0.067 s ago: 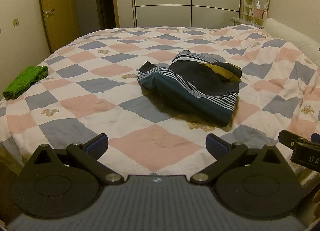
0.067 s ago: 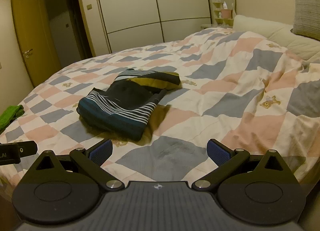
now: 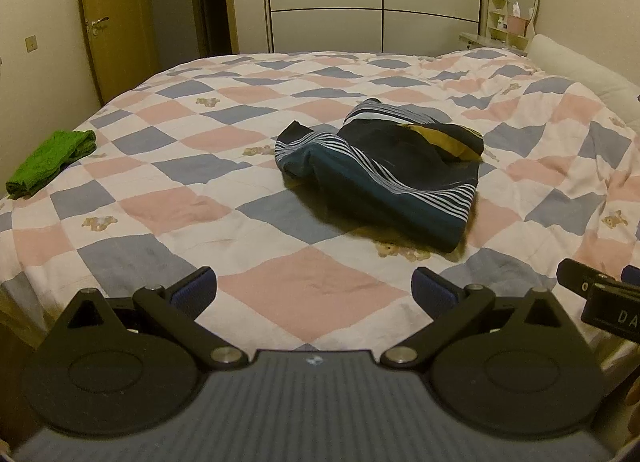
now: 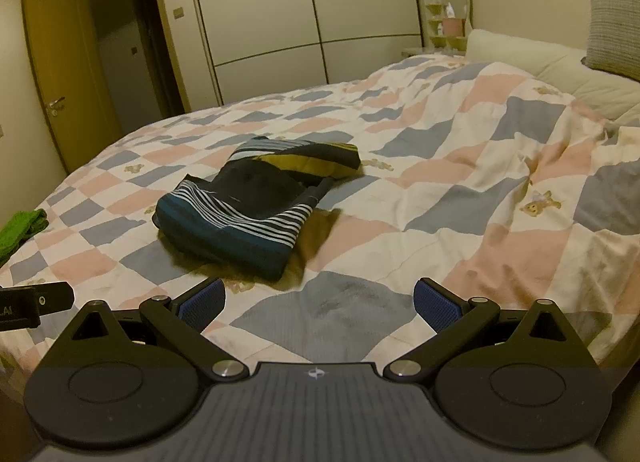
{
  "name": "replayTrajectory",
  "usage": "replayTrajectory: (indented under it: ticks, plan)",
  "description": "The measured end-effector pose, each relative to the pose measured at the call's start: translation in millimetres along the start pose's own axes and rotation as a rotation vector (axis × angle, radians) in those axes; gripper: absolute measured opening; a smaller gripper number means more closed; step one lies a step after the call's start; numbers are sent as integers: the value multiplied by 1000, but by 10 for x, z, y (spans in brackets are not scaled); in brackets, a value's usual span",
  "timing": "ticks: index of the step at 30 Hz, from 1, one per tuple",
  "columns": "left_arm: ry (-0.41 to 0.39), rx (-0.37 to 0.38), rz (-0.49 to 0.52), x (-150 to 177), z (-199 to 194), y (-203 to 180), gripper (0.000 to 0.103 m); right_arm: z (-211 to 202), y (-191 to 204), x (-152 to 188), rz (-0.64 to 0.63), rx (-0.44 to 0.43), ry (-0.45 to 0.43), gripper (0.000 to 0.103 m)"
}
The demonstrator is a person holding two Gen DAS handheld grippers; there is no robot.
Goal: Fold clothes
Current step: 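Move both grippers toward the crumpled striped sweater on the bed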
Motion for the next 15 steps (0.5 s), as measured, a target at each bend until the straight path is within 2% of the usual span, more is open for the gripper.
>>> replayTrajectory:
  ticks: [15]
  plan:
    - [16, 13, -9, 40, 74, 44, 103, 44, 22, 26, -1, 2, 16, 103]
Point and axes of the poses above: each gripper's, at about its wrist camera, not at the fingertips, and z roughly the way its jaws point, y to its left, x to its underside, the point moved 9 cm from there along z, roughly the way its jaws point
